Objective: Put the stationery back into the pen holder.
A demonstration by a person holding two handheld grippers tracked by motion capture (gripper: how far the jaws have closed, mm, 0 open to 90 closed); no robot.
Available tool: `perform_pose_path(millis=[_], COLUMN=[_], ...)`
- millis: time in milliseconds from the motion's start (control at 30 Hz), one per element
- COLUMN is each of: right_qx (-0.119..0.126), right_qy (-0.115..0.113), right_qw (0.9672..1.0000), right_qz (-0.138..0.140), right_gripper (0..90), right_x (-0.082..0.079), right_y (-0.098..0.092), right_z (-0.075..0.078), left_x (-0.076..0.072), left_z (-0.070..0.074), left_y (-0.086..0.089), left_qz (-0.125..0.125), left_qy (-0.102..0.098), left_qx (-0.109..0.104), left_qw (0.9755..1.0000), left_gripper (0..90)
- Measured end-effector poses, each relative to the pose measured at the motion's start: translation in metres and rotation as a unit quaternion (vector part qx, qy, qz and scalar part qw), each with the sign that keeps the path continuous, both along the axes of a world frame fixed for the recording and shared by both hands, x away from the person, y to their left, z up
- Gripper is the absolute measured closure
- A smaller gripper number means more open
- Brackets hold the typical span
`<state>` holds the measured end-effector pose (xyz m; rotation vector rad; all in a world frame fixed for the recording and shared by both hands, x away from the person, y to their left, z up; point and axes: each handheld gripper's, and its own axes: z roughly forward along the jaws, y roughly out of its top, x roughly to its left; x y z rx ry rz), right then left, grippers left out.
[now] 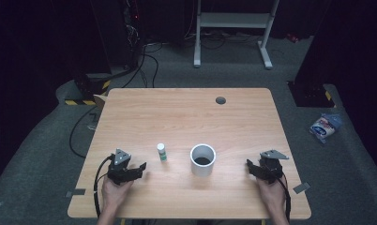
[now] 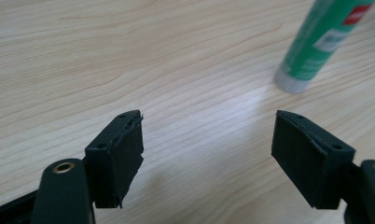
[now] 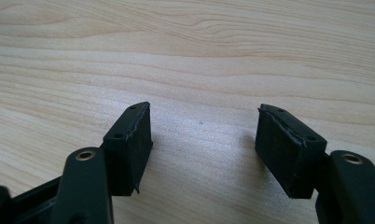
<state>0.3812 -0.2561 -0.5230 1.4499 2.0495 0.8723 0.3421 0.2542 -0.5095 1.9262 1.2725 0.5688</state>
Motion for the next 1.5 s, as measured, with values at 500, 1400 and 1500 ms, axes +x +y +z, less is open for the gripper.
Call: perform_pose_path(millis=[500,1400,1500], right_qx=[0.000,-0.007,-0.005], right_qy=[0.001,-0.003,-0.003], right_qw=[1.0000,1.0000,1.0000], right_qz=[-0.004,0.000,-0.003], right_gripper=[35.5,35.5,35.4], right_x=[-0.001,-0.002,-0.002], right_y=[0.001,0.002,0.003], right_z=[0.000,0.000,0.000], left_x=[0.001,0.028,0.029], left_z=[0.017,0.020,0.019], left_y=[-0.030,-0.068,-0.069], left_qz=[-0.045,-0.065,-0.064], left_qy=[-0.012,-0.017,-0.017], left_qx=[-0.015,-0.009,-0.012], left_qw=[0.9988,0.9977,0.9977], left_gripper=[24.3,47.5,50.4])
